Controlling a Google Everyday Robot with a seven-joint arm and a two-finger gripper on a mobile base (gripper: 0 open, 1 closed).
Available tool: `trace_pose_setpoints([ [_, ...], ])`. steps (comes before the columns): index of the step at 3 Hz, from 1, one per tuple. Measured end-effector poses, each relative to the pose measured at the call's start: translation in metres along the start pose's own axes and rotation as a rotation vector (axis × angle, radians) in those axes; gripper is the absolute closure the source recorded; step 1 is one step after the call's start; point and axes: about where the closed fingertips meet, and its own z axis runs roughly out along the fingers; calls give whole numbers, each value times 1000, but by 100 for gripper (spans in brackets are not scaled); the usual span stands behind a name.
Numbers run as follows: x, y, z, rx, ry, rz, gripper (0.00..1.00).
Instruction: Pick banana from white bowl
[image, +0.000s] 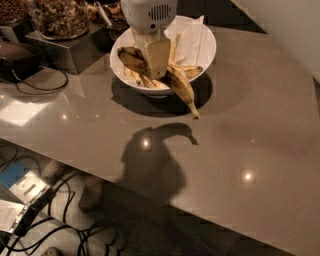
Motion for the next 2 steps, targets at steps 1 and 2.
trace_pose_setpoints([
  [1, -12, 8, -6, -11, -28, 22, 100],
  [2, -24, 25, -9, -39, -76, 51, 100],
])
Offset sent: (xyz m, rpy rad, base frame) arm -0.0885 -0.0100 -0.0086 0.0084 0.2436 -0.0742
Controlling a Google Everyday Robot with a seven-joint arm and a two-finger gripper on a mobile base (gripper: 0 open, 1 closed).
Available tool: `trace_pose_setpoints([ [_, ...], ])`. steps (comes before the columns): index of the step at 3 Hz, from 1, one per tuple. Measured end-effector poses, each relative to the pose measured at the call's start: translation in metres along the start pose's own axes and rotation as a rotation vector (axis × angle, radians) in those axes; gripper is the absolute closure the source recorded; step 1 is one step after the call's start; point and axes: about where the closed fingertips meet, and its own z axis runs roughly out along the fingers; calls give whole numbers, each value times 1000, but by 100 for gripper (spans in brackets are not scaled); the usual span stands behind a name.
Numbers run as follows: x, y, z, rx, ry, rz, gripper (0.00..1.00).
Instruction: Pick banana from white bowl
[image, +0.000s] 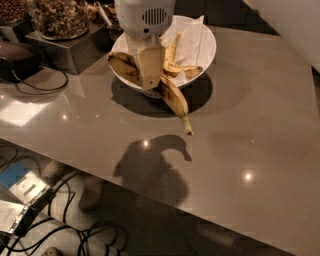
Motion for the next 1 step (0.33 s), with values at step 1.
trace_pose_setpoints([
  [1, -5, -10, 0, 40, -17, -2, 100],
])
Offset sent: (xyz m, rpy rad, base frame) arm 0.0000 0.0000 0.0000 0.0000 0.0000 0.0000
